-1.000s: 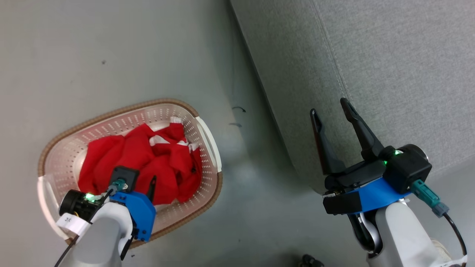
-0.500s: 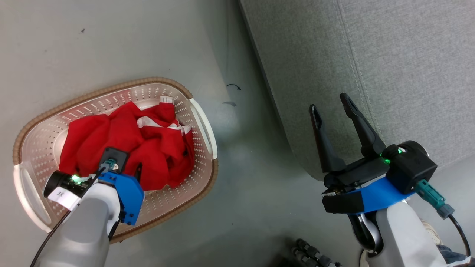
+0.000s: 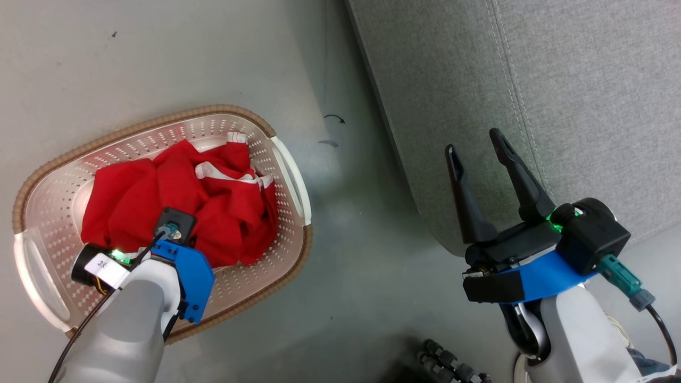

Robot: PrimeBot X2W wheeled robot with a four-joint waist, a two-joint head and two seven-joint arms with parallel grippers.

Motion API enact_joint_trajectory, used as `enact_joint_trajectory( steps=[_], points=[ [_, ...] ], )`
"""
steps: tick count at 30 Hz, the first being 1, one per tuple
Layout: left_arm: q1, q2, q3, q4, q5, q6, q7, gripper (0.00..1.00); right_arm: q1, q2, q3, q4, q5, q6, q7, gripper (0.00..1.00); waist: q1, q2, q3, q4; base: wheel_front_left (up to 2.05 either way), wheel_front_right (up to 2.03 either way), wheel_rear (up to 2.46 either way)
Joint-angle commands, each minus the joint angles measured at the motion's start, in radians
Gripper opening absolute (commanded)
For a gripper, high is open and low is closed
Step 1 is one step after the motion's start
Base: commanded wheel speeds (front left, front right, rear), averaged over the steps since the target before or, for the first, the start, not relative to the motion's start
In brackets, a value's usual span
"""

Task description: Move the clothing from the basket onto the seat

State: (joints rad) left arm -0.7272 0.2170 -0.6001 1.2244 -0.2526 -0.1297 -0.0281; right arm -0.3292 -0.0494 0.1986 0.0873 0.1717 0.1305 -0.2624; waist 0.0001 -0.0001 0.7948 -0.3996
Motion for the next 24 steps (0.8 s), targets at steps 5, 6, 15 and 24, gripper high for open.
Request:
enact_joint_trajectory(
  steps=[5,6,15,24],
  points=[
    [-0.021,-0.008,-0.027,0.001,-0.030,-0.001,-0.004,0.00,-0.016,-0.002,-0.004,0.001,-0.001,0.000,-0.004,1.00,-0.0001,0.0001,-0.010,0.008,0.00,0.00,0.00],
    [-0.020,-0.009,-0.032,0.002,-0.037,-0.001,-0.002,0.00,-0.017,-0.002,-0.003,0.002,-0.002,0.000,-0.004,1.00,-0.0001,0.0001,-0.012,0.009,0.00,0.00,0.00],
    [-0.003,-0.029,-0.053,-0.004,-0.102,-0.001,-0.016,0.00,-0.020,-0.002,-0.005,0.014,-0.012,0.000,-0.004,1.00,-0.0001,0.0001,-0.050,0.037,0.00,0.00,0.00],
    [0.044,-0.086,-0.078,-0.026,-0.193,-0.001,-0.078,0.00,-0.021,-0.002,-0.019,0.057,-0.050,0.000,-0.004,1.00,-0.0001,0.0001,-0.215,0.135,0.00,0.00,0.00]
  ],
)
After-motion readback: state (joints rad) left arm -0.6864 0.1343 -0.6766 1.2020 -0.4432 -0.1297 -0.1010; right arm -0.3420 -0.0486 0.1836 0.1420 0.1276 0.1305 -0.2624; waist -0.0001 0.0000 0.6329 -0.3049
